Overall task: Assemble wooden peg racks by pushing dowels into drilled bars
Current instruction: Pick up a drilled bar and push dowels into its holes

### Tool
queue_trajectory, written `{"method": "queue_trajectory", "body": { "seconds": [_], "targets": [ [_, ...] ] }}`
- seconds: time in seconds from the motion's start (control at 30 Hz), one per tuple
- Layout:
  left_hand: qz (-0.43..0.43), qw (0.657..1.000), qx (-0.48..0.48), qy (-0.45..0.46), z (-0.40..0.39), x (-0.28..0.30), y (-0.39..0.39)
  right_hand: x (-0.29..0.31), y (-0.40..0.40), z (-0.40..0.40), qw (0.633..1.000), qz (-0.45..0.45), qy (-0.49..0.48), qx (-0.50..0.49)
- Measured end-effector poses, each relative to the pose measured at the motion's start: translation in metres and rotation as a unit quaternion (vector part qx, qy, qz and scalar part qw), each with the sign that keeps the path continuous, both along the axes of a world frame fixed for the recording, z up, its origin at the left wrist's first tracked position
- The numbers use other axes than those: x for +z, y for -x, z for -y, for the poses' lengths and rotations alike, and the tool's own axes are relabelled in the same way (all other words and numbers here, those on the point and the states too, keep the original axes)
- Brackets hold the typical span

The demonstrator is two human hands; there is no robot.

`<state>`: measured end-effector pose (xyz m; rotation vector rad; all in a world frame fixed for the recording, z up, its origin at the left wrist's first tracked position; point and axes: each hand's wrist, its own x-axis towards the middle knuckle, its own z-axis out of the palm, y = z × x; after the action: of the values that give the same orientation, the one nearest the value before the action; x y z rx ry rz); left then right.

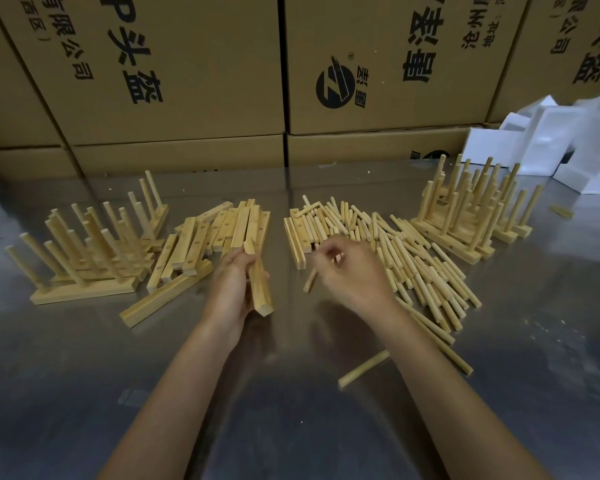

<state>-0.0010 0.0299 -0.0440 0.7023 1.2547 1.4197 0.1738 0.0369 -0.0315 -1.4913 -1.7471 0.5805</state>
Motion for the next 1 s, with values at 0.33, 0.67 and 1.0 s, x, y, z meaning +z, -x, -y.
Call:
{"method": "queue_trajectory", "body": {
  "seconds": [0.33, 0.67, 1.0],
  "targets": [
    [-0.039, 0.998, -0.039, 0.016, 0.004, 0.001, -0.005, -0.036, -0.034, -0.038, 0.968, 0.209, -0.043, -0.130],
    [-0.054, 0.997, -0.029, 0.042, 0.005, -0.001, -0.004, -0.028, -0.029, -0.031, 0.977, 0.187, 0.020, -0.104],
    [-0.006, 0.994, -0.111, -0.017, 0.006, 0.000, 0.000, 0.003, -0.004, 0.007, 0.993, 0.079, -0.054, 0.068]
  ]
}}
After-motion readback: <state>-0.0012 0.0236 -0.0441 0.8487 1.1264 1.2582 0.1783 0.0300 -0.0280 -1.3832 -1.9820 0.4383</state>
